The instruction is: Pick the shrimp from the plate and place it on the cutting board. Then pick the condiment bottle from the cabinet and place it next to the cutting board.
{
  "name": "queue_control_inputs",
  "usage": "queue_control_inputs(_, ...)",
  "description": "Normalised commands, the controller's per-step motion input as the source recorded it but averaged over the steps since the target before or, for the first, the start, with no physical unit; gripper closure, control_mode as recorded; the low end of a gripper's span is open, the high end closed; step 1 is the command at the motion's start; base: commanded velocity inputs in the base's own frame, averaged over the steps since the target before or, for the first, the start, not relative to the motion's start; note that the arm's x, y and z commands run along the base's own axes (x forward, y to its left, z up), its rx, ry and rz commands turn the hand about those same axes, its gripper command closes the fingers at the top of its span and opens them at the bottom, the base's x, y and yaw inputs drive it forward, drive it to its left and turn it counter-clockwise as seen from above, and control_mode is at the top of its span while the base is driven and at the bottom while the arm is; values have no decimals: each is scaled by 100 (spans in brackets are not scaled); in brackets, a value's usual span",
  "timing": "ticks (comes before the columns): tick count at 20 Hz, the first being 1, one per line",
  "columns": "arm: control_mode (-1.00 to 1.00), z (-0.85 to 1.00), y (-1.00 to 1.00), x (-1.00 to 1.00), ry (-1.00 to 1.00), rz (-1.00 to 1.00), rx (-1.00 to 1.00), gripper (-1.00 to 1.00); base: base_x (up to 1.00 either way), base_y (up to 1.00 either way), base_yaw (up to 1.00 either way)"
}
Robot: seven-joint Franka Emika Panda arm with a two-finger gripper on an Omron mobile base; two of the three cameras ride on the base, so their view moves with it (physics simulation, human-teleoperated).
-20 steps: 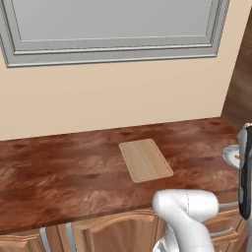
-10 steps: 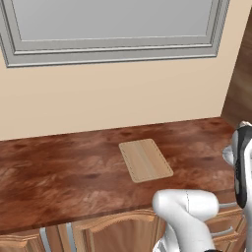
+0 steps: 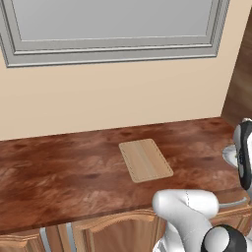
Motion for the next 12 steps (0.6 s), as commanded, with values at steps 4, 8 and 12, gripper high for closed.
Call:
queue_control_inputs(4, -100, -30, -20, 24, 0, -4, 1, -100, 0, 0, 0)
queue_control_inputs(8, -100, -33, -17, 23, 0, -6, 0, -100, 0, 0, 0)
queue_control_inputs(12, -100, -30, -13, 25, 0, -7, 0, -100, 0, 0, 0)
